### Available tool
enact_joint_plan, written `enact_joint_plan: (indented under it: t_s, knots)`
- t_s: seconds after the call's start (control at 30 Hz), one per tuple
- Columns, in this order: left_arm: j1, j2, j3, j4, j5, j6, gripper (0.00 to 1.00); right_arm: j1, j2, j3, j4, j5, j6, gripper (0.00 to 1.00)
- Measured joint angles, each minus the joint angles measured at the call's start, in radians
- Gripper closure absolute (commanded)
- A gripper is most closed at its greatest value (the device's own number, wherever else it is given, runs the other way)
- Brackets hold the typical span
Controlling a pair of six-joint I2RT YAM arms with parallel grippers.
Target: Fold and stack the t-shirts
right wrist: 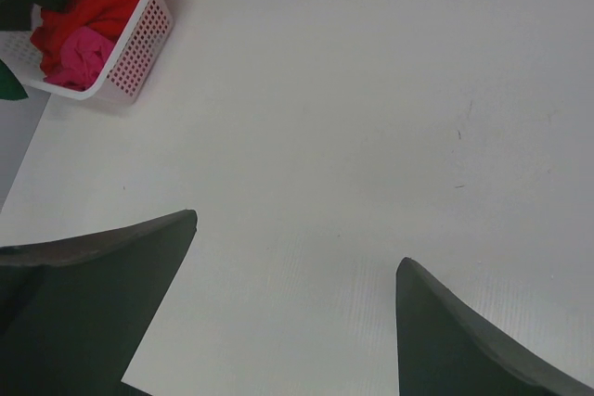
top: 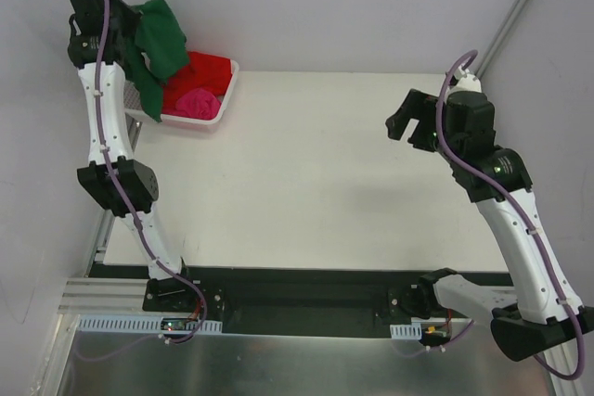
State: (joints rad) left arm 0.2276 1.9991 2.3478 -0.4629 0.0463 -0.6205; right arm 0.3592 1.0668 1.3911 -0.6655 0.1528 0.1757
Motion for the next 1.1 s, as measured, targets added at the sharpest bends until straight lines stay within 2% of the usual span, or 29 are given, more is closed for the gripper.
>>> enact_joint_plan:
  t_s: [0.23,0.37,0.47,0.6,0.73,0.83,0.93,1.1]
  knots:
    - [-0.055,-0.092,0.148,0.0,0.043,-0.023,1.0,0.0,-0.051,-0.022,-0.061,0.023,0.033,0.04]
    - [-0.109,-0.177,0.143,0.003,0.129,-0.023,1.0,-0.001,-0.053,-0.013,-0.141,0.076,0.061,0.04]
    - [-0.219,-0.277,0.029,0.01,0.19,-0.003,1.0,0.0,-0.061,-0.003,-0.19,0.118,0.081,0.04]
    - [-0.473,-0.358,-0.134,-0.012,0.222,0.062,1.0,-0.001,-0.105,0.037,-0.275,0.183,0.114,0.04]
    - [-0.74,-0.335,-0.253,-0.029,0.17,0.123,1.0,-0.001,-0.195,0.084,-0.344,0.233,0.135,0.04]
    - [-0.892,-0.295,-0.354,-0.034,0.071,0.152,1.0,-0.001,-0.275,0.077,-0.389,0.256,0.146,0.04]
    - [-0.965,-0.242,-0.473,-0.027,-0.027,0.157,1.0,-0.001,-0.332,0.036,-0.418,0.261,0.154,0.04]
    - [-0.966,-0.115,-0.641,-0.004,-0.18,0.124,1.0,-0.002,-0.334,-0.038,-0.449,0.247,0.154,0.04]
